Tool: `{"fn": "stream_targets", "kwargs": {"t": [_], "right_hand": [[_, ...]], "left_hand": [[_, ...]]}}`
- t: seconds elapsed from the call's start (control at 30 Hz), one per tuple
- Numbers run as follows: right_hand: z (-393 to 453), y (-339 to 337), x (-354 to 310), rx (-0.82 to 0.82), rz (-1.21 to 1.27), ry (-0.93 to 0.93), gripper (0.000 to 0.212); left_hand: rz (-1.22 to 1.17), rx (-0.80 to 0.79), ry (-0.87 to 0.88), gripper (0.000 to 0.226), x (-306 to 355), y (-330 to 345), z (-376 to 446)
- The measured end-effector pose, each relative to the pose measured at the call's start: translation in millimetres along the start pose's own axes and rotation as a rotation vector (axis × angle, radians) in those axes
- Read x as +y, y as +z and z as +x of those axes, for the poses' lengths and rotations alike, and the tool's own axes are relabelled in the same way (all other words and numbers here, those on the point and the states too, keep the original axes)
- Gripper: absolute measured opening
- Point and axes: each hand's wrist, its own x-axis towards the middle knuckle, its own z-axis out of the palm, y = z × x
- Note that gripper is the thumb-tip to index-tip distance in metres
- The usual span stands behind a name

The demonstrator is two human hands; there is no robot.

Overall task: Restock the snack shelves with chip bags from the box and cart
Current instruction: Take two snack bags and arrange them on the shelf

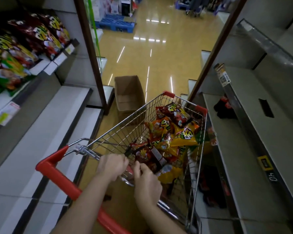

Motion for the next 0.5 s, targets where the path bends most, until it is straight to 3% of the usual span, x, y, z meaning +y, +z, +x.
{"fn": "stream_targets", "kwargs": {"t": [0.27,0.43,0.5], "right_hand": [[-40,52,-52,-0.197,0.144,-0.168,0.035],[-15,52,-42,-0.535,0.210,-0.250,0.030],[17,41,-25,-0.526,0.102,-0.237,0.029]], "left_hand": [[0.041,0.010,-0.072,0.035,-75,-13,-31],[-0.275,0.073,-0.174,0.021,-102,-15,-47],[-0.442,0.028,-0.215,0.018,-113,-18,-49]]}}
